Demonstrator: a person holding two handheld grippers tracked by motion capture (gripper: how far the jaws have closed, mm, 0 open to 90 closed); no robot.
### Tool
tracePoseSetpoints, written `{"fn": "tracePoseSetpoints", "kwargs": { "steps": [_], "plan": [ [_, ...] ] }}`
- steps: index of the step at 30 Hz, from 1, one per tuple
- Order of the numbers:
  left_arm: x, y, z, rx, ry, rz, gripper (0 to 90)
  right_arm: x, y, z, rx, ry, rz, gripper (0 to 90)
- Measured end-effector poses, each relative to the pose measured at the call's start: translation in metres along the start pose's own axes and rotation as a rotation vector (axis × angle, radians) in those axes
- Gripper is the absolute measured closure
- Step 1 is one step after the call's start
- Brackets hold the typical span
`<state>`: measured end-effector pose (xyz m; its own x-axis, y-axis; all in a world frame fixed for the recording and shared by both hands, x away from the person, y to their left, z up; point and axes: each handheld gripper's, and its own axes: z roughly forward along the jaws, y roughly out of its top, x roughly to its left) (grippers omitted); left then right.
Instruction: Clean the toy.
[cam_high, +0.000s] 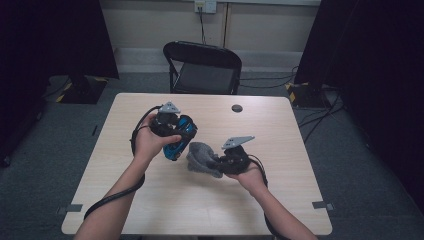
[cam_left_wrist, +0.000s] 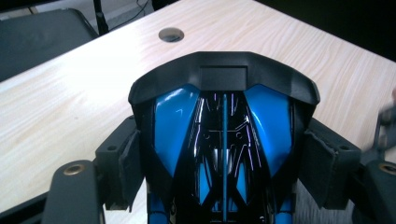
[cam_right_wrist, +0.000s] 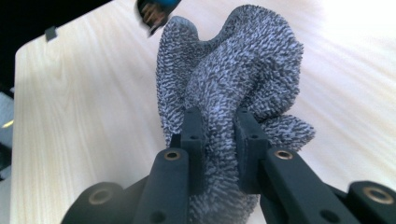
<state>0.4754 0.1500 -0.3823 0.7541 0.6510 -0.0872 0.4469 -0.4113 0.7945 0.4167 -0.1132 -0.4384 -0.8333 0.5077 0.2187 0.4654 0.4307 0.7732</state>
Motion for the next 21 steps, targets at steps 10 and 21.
{"fn": "tracePoseSetpoints", "kwargs": {
  "steps": [10, 21],
  "plan": [
    [-0.004, -0.011, -0.001, 0.016, -0.012, 0.015, 25.5, -0.022, 0.009, -0.023, -0.041, -0.075, 0.047, 76.9],
    [-0.016, -0.017, 0.006, 0.027, -0.039, 0.041, 25.5, -0.036, 0.031, -0.039, -0.092, -0.154, 0.076, 76.9]
  ]
}}
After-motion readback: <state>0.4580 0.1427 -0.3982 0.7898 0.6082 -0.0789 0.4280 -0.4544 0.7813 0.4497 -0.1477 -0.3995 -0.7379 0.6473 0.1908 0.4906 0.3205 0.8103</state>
